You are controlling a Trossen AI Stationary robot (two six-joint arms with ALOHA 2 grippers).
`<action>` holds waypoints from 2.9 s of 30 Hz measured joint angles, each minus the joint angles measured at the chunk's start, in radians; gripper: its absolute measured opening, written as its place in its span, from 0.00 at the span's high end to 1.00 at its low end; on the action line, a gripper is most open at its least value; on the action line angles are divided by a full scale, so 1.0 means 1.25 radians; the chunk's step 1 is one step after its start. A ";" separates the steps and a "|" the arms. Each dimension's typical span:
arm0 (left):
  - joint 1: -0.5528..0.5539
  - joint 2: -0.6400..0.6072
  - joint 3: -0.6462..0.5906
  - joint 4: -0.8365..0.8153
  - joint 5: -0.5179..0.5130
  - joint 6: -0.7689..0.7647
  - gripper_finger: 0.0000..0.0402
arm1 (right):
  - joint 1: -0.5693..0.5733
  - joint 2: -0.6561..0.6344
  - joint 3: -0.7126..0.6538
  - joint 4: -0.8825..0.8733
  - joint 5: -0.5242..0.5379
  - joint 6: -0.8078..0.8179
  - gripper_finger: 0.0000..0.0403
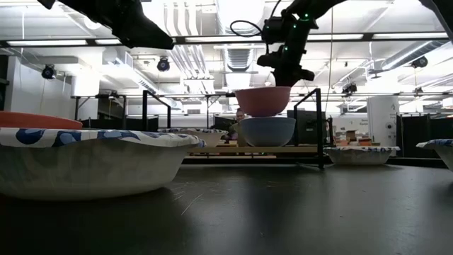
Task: Place and stack bowls onto a shelf
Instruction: Stack the pink bowl on top of the blue bowl on the shelf, then stack the white bowl on the top of the other white bowl on the shelf
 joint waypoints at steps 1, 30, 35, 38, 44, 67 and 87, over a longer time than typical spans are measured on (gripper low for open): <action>0.000 0.000 0.000 0.000 0.000 0.000 0.64 | 0.000 0.005 0.000 0.002 0.000 0.000 0.98; 0.000 0.000 0.000 0.000 0.000 0.009 0.64 | 0.000 0.022 0.005 0.015 0.005 0.002 0.66; 0.000 0.000 0.000 0.000 0.000 0.012 0.64 | 0.012 -0.008 0.006 0.061 0.009 0.012 0.68; 0.000 0.000 0.000 0.000 -0.005 0.014 0.64 | 0.028 -0.016 0.006 0.101 0.013 0.012 0.71; 0.000 0.000 0.000 0.000 -0.012 0.014 0.64 | 0.065 -0.013 0.006 0.122 0.062 0.002 0.80; 0.000 0.000 0.000 0.000 -0.012 0.014 0.64 | 0.075 -0.010 -0.253 0.475 0.199 -0.017 0.98; 0.000 0.000 0.000 -0.007 -0.012 0.014 0.64 | 0.102 -0.033 -0.299 0.535 0.219 -0.043 0.98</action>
